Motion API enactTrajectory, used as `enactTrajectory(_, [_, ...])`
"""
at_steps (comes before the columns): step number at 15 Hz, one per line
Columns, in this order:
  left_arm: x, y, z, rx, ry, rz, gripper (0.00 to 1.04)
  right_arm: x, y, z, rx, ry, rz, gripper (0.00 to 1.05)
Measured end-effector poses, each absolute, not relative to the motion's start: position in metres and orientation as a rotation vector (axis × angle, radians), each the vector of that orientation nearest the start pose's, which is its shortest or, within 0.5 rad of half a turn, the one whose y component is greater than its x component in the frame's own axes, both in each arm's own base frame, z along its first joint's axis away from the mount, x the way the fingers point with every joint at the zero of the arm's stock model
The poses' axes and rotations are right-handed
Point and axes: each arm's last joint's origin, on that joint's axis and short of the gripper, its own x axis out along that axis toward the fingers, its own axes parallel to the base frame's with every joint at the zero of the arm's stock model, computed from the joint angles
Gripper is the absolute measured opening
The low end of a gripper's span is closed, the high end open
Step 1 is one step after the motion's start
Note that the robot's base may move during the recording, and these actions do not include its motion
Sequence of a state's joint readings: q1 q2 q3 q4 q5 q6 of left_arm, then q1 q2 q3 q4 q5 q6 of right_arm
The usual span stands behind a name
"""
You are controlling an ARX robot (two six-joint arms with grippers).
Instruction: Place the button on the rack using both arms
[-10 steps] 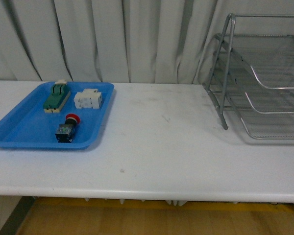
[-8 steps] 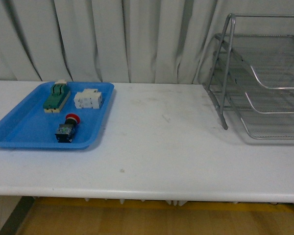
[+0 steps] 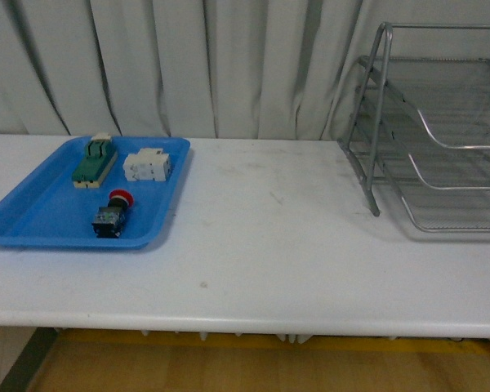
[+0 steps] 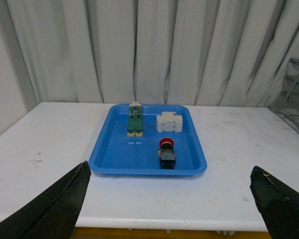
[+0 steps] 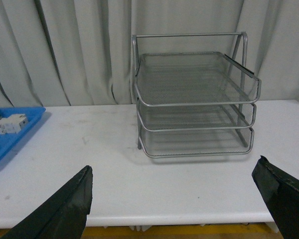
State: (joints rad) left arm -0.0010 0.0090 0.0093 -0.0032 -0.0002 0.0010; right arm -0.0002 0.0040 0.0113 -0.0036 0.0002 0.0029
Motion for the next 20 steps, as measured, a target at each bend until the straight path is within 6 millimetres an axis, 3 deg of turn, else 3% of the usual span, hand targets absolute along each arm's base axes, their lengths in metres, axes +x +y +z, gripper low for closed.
enactTrajectory(8, [0.098, 0.0, 0.166, 0.001, 0.003, -0.001, 0.98, 0.097, 0.0, 0.167, 0.003, -0.004, 0.0, 0.98])
enactTrajectory(9, [0.098, 0.0, 0.166, 0.001, 0.003, -0.001, 0.98, 0.097, 0.0, 0.166, 0.015, 0.002, 0.017, 0.98])
enactTrajectory(10, [0.098, 0.0, 0.166, 0.001, 0.002, -0.002, 0.98, 0.103, -0.005, 0.167, 0.133, 0.035, 0.163, 0.98])
enactTrajectory(12, [0.098, 0.0, 0.166, 0.001, 0.003, -0.001, 0.98, 0.127, -0.02, 0.189, 0.379, 0.064, 0.345, 0.98])
enactTrajectory(13, [0.098, 0.0, 0.166, 0.001, 0.003, -0.001, 0.98, 0.146, -0.033, 0.207, 0.419, 0.029, 0.35, 0.98])
enactTrajectory(15, [0.098, 0.0, 0.166, 0.001, 0.003, -0.001, 0.98, 0.199, -0.08, 0.232, 0.48, -0.06, 0.194, 0.98])
enactTrajectory(17, [0.098, 0.0, 0.166, 0.001, 0.003, -0.001, 0.98, 0.245, -0.125, 0.226, 0.614, -0.031, 0.04, 0.98])
enactTrajectory(19, [0.098, 0.0, 0.166, 0.001, 0.003, -0.001, 0.98, 0.285, -0.164, 0.203, 0.776, 0.026, -0.08, 0.98])
enactTrajectory(20, [0.098, 0.0, 0.166, 0.001, 0.003, -0.001, 0.98, 0.299, -0.174, 0.187, 0.856, 0.054, -0.125, 0.98])
